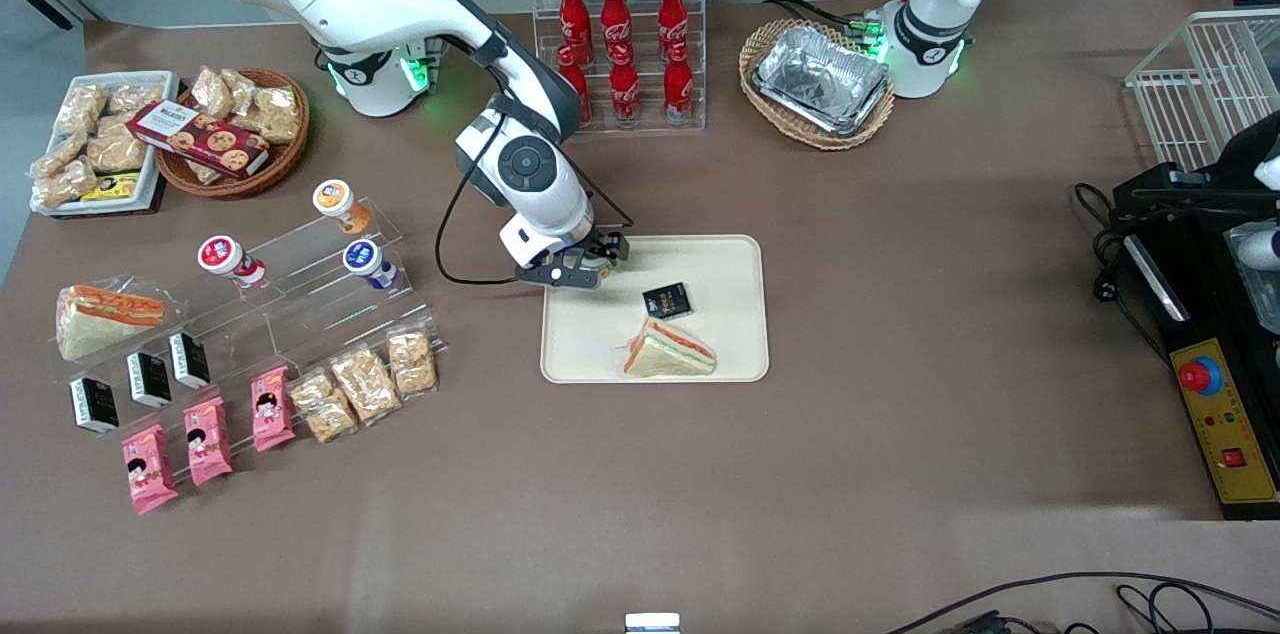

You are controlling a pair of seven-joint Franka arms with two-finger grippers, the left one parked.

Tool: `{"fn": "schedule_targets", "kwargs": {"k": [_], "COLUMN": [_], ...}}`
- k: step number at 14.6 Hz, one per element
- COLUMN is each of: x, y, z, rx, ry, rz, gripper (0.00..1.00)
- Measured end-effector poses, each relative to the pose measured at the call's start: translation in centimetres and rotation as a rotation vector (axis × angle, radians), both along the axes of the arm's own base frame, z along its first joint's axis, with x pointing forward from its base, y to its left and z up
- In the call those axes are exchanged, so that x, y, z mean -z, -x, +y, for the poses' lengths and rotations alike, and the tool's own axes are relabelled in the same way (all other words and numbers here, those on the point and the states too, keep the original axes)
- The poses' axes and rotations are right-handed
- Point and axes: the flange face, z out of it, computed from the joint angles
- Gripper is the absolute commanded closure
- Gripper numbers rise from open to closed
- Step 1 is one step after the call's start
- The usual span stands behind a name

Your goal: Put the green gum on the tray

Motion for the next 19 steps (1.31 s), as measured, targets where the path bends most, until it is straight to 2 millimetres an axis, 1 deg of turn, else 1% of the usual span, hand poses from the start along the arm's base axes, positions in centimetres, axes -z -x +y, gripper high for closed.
{"fn": "schedule_targets", "kwargs": {"k": [4,5,6,7,8,9,10,11,12,13,14,15,17,18,19], "x": [-0.2,-0.7,-2.0,-4.5,-8.3,-13.0,-17.9,-22.1,-25.3,-27.2,-28.0,-28.4,-28.6,-28.9,-29.3], "y": [-0.2,-0.6,-1.3,-2.1,-3.1,-4.2,-5.3,-6.5,-7.6,-8.7,-9.6,-10.3,-11.4,-11.8,-12.1], "z": [0.0,-0.1,-0.4,-1.1,-2.2,-4.0,-6.6,-9.8,-13.6,-17.3,-20.8,-23.9,-29.0,-31.9,-35.2], "rx": [0.002,0.004,0.004,0.006,-0.015,-0.053,-0.093,-0.126,-0.149,-0.171,-0.191,-0.210,-0.260,-0.288,-0.322], "ry": [-0.002,-0.006,0.006,0.034,0.070,0.106,0.131,0.142,0.145,0.146,0.143,0.136,0.115,0.110,0.107], "rz": [-0.004,-0.015,-0.024,-0.026,-0.029,-0.034,-0.044,-0.061,-0.079,-0.087,-0.082,-0.071,-0.058,-0.058,-0.058], "gripper": [0.00,0.00,0.00,0.00,0.00,0.00,0.00,0.00,0.00,0.00,0.00,0.00,0.00,0.00,0.00]}}
